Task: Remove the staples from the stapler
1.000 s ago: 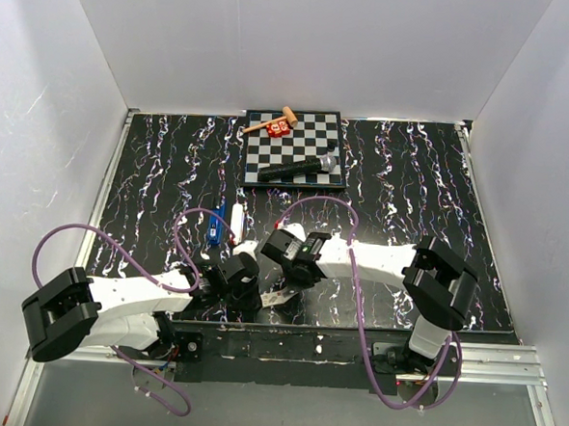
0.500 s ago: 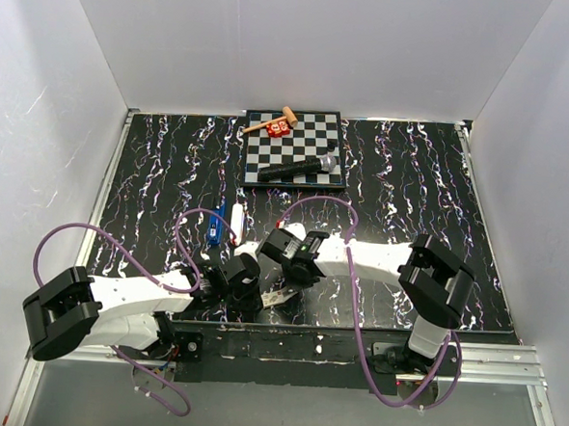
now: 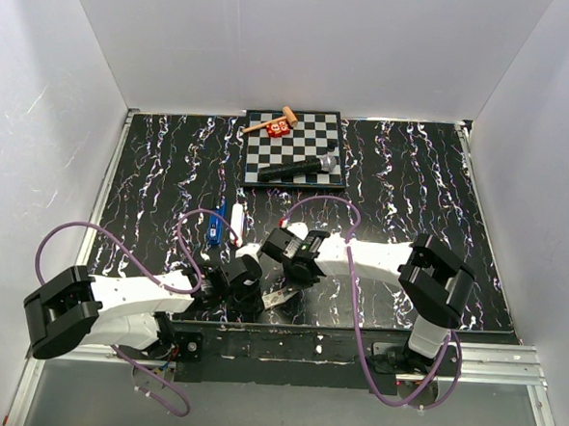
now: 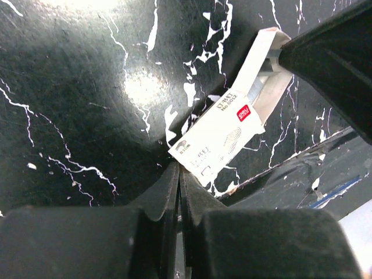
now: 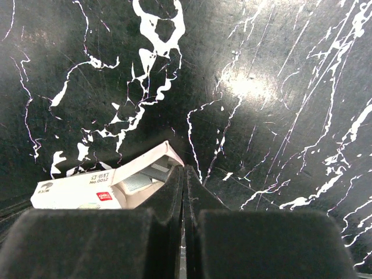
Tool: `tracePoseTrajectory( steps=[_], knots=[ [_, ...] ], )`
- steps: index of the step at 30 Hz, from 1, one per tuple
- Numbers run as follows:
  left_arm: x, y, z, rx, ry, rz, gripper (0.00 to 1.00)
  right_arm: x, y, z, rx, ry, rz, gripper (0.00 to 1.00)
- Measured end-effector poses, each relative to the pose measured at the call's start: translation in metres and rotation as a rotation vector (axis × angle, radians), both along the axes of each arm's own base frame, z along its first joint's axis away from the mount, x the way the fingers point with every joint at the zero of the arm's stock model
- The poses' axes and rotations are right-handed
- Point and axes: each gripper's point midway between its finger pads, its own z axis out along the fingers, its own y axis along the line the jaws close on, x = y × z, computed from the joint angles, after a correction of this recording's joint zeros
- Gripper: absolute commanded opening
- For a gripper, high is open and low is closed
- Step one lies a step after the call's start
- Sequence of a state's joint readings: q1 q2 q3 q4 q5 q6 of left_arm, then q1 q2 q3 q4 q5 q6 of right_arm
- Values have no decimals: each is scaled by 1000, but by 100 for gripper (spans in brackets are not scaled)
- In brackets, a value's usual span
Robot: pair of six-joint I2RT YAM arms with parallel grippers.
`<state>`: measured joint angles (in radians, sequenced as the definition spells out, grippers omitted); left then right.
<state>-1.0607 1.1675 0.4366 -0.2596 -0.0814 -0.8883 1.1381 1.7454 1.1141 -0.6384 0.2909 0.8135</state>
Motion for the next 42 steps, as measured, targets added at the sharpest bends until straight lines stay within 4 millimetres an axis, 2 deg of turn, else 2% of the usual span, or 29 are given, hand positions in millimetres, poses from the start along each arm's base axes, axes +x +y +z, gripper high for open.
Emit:
tracePoseTrajectory(
  steps=[16, 26, 42],
  knots=[
    [-5, 4, 1, 1, 6, 19, 0, -6, 4, 0, 19, 29, -10, 1],
    [-4, 5, 0, 5, 5, 26, 0, -18, 7, 4, 7, 46, 27, 1],
    [-7, 9, 4, -31, -3, 45, 0, -23, 7, 1, 19, 77, -7, 1]
  ],
)
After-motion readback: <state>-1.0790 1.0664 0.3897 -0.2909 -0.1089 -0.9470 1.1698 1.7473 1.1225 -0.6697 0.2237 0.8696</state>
